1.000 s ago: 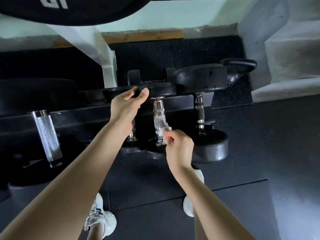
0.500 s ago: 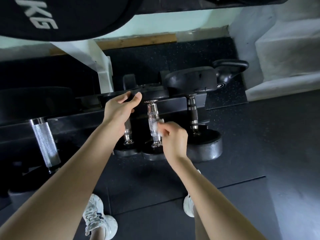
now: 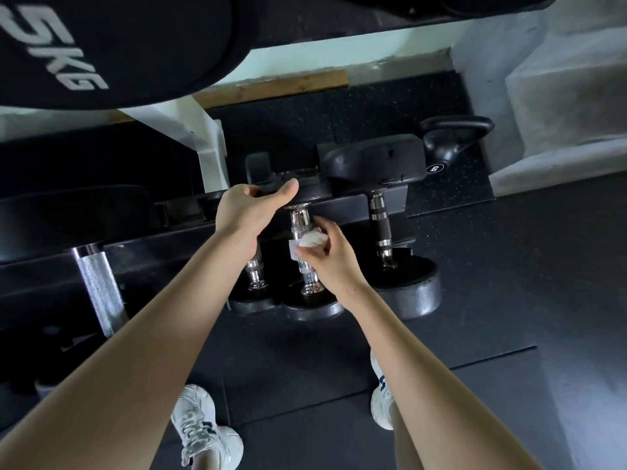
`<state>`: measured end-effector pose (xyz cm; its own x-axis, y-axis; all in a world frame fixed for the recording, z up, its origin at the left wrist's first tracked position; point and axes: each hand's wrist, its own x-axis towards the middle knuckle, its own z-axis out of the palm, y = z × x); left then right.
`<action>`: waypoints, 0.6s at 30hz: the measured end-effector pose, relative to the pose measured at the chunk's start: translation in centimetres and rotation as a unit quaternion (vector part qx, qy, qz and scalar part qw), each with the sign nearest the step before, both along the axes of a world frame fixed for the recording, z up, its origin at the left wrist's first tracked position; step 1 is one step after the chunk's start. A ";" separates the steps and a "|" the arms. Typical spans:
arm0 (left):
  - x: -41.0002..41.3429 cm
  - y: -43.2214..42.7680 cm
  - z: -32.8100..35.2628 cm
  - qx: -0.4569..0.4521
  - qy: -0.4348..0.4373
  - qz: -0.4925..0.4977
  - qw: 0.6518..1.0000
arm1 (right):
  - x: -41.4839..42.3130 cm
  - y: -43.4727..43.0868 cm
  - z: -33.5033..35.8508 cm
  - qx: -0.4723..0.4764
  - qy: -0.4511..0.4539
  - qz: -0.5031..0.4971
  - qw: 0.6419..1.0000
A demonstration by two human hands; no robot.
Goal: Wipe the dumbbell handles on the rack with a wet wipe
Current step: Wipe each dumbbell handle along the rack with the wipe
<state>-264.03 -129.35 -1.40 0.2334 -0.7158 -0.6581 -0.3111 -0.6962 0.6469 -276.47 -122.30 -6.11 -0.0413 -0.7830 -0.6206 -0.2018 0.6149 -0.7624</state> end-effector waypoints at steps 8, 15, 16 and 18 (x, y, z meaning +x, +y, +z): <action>0.2 0.0 -0.3 -0.007 0.002 0.010 1.000 | 0.5 -0.7 -0.2 0.030 -0.043 -0.068 0.996; 1.8 -0.8 0.3 -0.021 0.053 -0.012 0.998 | 0.5 -1.8 1.5 -0.044 0.051 -0.040 0.997; 1.9 -0.9 0.5 -0.027 0.061 -0.018 0.998 | 0.8 -1.8 1.5 -0.053 0.066 -0.039 0.996; 2.4 -0.8 0.5 -0.024 0.078 -0.017 0.997 | 1.7 -1.4 1.2 -0.061 0.103 -0.043 0.992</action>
<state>-261.65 -130.11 -0.91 0.1061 -0.7529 -0.6495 -0.2265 -0.6543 0.7215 -274.75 -123.66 -4.92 -0.2277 -0.8402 -0.4922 -0.3117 0.5417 -0.7806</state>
